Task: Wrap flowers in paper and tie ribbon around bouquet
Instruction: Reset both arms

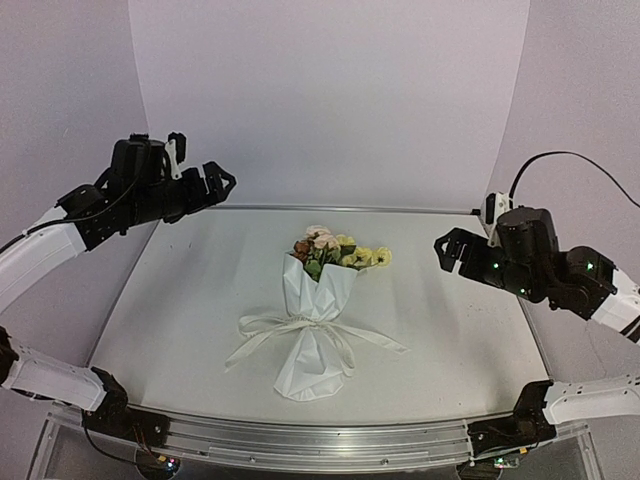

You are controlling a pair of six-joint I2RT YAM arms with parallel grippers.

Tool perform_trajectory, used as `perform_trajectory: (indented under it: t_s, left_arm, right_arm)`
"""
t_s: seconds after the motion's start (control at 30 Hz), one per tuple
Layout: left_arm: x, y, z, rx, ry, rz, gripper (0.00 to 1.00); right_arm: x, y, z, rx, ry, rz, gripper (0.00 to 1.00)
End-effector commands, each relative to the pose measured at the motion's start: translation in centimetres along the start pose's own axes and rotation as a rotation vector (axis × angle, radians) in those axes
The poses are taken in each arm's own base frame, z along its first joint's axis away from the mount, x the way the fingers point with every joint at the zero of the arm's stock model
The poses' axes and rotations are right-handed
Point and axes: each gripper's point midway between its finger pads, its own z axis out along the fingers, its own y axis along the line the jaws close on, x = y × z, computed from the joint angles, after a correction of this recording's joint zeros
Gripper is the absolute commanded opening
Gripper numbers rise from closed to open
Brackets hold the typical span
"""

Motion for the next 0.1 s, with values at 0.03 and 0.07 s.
perform_trajectory:
  t_s: [0.03, 0.07]
  left_arm:
    - [-0.85, 0.10, -1.35, 0.001, -0.038, 0.034, 1.00]
    - [-0.84, 0.07, -1.36, 0.002, -0.037, 0.036, 1.00]
  right_arm:
    - [-0.72, -0.47, -0.46, 0.022, -0.023, -0.014, 0.98]
    - [-0.71, -0.50, -0.45, 0.024, -0.023, -0.014, 0.98]
